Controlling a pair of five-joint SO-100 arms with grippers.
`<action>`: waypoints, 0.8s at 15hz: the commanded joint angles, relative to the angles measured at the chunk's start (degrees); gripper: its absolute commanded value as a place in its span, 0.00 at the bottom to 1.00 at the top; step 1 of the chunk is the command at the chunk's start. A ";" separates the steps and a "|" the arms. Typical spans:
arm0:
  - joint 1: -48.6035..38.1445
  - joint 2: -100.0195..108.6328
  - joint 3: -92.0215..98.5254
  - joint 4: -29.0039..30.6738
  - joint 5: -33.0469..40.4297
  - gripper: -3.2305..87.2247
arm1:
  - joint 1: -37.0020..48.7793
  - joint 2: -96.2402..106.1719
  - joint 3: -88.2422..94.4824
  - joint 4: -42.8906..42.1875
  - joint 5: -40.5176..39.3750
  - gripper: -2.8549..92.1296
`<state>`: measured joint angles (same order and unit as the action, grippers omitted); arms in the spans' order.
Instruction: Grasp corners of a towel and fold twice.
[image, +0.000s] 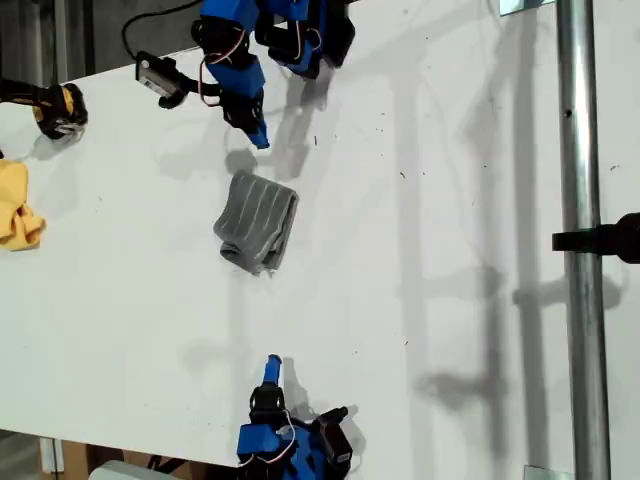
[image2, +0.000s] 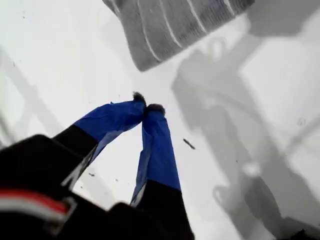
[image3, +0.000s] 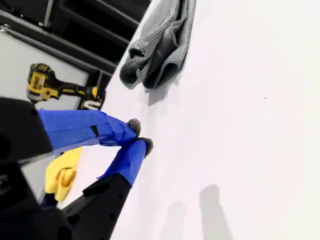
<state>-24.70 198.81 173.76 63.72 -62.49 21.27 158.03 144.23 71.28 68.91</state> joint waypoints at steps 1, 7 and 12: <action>2.29 0.44 1.23 -2.37 -3.43 0.05 | -3.34 17.84 12.13 2.11 6.86 0.03; 8.00 0.44 4.92 3.78 -17.75 0.08 | -4.04 30.41 22.24 9.58 22.41 0.15; 7.82 0.35 4.92 10.28 0.26 0.09 | -6.42 30.41 21.88 10.55 16.35 0.16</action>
<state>-17.05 198.98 178.42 73.74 -89.12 15.12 188.35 166.73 81.30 88.95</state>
